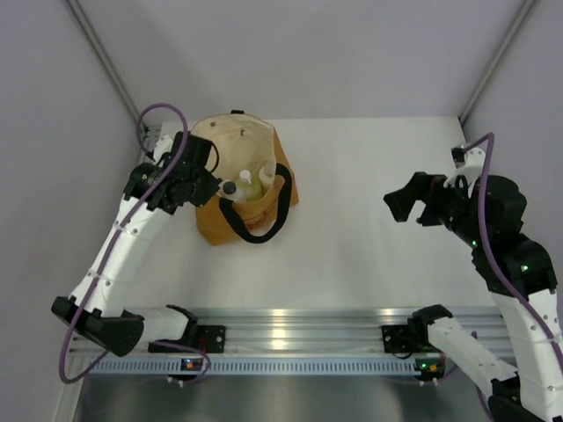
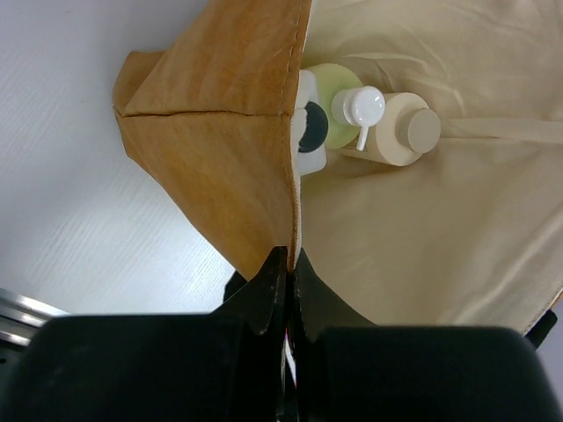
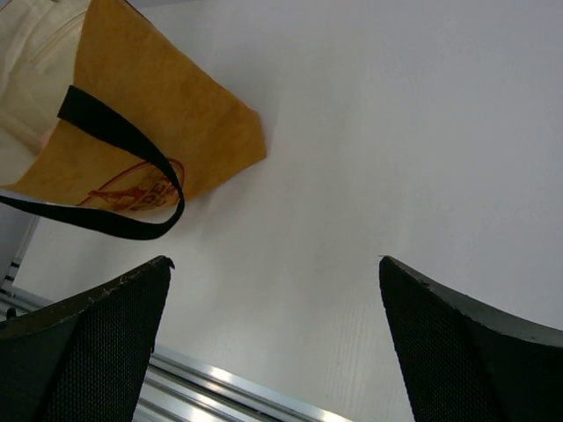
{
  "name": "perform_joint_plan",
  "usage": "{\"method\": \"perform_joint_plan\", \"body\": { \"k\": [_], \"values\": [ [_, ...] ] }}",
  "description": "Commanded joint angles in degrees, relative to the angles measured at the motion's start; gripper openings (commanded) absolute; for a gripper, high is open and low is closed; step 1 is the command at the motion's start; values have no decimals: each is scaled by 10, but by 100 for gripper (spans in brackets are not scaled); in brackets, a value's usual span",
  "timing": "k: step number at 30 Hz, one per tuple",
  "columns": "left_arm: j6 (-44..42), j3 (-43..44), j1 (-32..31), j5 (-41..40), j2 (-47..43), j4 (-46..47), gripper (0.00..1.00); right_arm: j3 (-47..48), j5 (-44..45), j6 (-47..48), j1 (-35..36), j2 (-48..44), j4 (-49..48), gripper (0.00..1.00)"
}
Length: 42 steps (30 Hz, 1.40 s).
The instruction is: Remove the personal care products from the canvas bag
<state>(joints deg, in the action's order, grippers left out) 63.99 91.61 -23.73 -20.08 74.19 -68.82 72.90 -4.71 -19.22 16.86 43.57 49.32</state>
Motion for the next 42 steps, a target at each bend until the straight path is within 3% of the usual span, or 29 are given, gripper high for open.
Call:
{"method": "perform_joint_plan", "body": {
  "k": [1, 6, 11, 18, 24, 29, 42],
  "values": [
    [22, -33, -35, -18, -32, 30, 0, 35, -82, 7, 5, 21, -54, 99],
    [66, -115, -71, -33, -80, 33, 0, 44, -193, -37, 8, 63, -130, 94],
    [83, -195, -82, -49, -138, 42, 0, 61, -212, -78, 57, 124, -193, 84],
    [89, -274, -98, -30, -179, 86, 0, 161, -101, -81, 251, 277, -227, 77],
    [113, -312, -113, -32, -198, 89, 0, 275, -8, -64, 373, 413, -227, 73],
    [131, -327, -114, -47, -229, 85, 0, 344, 44, -71, 411, 504, -227, 67],
    [197, -352, -114, -48, -265, 84, 0, 426, 159, -16, 419, 669, -213, 65]
  ]
}}
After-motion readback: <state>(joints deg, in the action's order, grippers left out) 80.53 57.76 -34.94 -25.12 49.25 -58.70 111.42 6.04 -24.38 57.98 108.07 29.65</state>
